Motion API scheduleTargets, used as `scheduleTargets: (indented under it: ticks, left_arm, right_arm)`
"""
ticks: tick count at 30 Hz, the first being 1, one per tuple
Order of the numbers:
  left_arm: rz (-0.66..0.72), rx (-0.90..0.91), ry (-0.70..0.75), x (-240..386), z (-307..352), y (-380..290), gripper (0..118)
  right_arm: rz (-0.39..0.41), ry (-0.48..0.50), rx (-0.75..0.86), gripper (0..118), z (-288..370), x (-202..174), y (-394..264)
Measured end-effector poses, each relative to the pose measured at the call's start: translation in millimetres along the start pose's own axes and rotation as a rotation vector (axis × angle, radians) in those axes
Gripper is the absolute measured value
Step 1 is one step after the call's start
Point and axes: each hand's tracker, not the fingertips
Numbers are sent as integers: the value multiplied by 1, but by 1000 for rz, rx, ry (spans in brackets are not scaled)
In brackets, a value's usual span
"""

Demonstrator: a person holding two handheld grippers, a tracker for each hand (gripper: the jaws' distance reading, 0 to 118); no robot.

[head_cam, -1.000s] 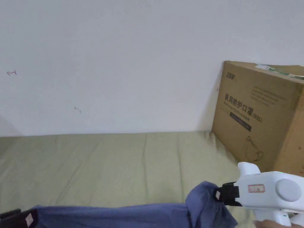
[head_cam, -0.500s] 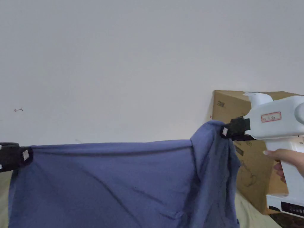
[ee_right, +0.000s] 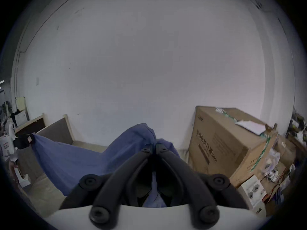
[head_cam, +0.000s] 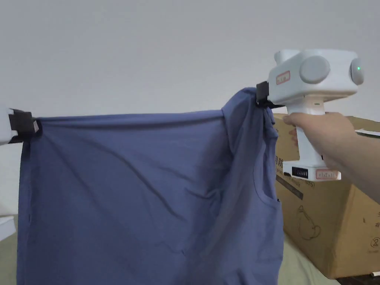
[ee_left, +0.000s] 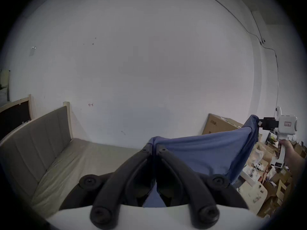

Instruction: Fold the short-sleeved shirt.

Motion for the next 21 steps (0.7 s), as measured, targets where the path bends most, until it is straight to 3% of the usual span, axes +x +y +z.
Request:
scheduleTargets:
  ticks: [6,10,14,18,21]
  left_arm:
    - [-35,50,21,11,-26,-1,3]
    - [-69,18,30,-12,-63,-23,3]
    - [-31,-154,-10,-29,-81,-100,3]
    - [56,-465,-47,-34,-70,-225,3]
    - [38,-727,-93,-32,-43,-320,3]
  right_arm:
    - [81,-42,52,1,-41,-5,20]
    - [89,-43,35,1,-60,-8,-11]
    - [31,19,-130,1,-80,0,-112]
    - [-11,63,-487,1,-94,19,-257]
    - [-28,75,-677,1,-68,31,-361]
